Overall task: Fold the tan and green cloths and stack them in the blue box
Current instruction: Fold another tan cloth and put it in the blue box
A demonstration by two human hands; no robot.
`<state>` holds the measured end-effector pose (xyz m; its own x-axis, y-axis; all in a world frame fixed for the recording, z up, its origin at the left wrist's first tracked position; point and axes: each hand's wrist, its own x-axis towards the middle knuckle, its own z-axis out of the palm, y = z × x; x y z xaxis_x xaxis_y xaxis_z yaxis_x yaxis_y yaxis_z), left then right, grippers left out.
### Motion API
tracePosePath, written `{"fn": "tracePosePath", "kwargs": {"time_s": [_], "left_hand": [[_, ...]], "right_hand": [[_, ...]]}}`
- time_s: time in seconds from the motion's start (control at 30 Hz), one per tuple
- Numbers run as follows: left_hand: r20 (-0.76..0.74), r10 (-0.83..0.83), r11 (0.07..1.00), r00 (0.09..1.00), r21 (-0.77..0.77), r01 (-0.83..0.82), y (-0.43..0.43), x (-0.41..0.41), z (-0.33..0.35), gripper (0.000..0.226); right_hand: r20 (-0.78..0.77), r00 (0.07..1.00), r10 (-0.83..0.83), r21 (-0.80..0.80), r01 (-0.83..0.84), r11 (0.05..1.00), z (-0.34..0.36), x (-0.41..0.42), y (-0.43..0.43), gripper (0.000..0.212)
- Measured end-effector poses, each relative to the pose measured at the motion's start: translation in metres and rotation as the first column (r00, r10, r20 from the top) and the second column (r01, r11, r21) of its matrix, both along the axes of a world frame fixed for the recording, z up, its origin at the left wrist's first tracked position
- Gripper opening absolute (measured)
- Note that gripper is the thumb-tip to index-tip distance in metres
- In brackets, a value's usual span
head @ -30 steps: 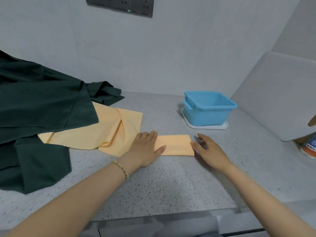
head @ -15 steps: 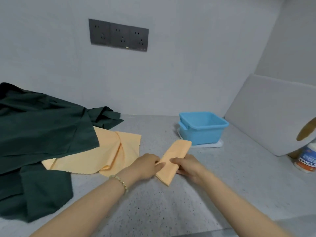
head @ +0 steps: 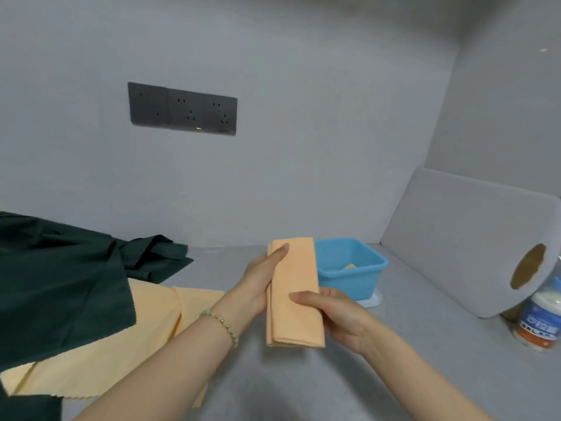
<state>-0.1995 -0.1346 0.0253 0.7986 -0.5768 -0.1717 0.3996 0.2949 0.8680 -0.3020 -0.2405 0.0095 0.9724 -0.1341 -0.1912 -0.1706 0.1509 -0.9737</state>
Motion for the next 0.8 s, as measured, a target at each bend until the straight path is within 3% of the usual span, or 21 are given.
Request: {"fn": "tracePosePath", "kwargs": {"time_s": [0.1, 0.27, 0.33, 0.43, 0.53, 0.6, 0.7, 0.8], "left_hand": [[0.034, 0.191, 0.975, 0.981, -0.120, -0.186, -0.027, 0.011, 0.012, 0.016], [0.146, 0.181, 0.981, 0.973, -0.101, -0.167, -0.051, 0.044, 0.032, 0.017], [0.258, 0.177, 0.981, 0.950, 0.035, -0.192, -0.055, 0.063, 0.031, 0.028], [0.493, 0.030, 0.907, 0.870, 0.352, -0.231, -0.069, 0.079, 0.024, 0.047], [0.701, -0.303, 0.639, 0.646, 0.652, -0.408, -0.091, 0.082, 0.016, 0.058], [0.726, -0.511, 0.449, 0.461, 0.682, -0.577, -0.105, 0.081, 0.014, 0.058], [0.625, -0.732, 0.282, 0.270, 0.639, -0.715, -0.133, 0.084, 0.008, 0.043], [0.496, -0.833, 0.160, 0.244, 0.639, -0.752, -0.151, 0.085, 0.004, 0.036]], "right_hand": [[-0.080, 0.996, -0.026, 0.058, 0.031, 0.998, -0.002, -0.006, -0.018, 0.021], [-0.004, 0.956, -0.294, 0.079, 0.293, 0.953, 0.021, 0.000, -0.077, 0.015], [0.067, 0.885, -0.461, 0.004, 0.462, 0.887, 0.036, 0.013, -0.113, 0.025], [0.208, 0.778, -0.593, -0.290, 0.628, 0.722, 0.051, 0.039, -0.159, 0.036], [0.259, 0.845, -0.468, -0.716, 0.493, 0.494, 0.047, 0.067, -0.186, 0.025], [0.207, 0.900, -0.383, -0.898, 0.330, 0.290, 0.037, 0.082, -0.194, 0.020], [0.054, 0.955, -0.293, -0.993, 0.082, 0.084, 0.019, 0.102, -0.199, 0.025], [-0.106, 0.952, -0.286, -0.992, -0.121, -0.034, 0.008, 0.117, -0.201, 0.036]]}}
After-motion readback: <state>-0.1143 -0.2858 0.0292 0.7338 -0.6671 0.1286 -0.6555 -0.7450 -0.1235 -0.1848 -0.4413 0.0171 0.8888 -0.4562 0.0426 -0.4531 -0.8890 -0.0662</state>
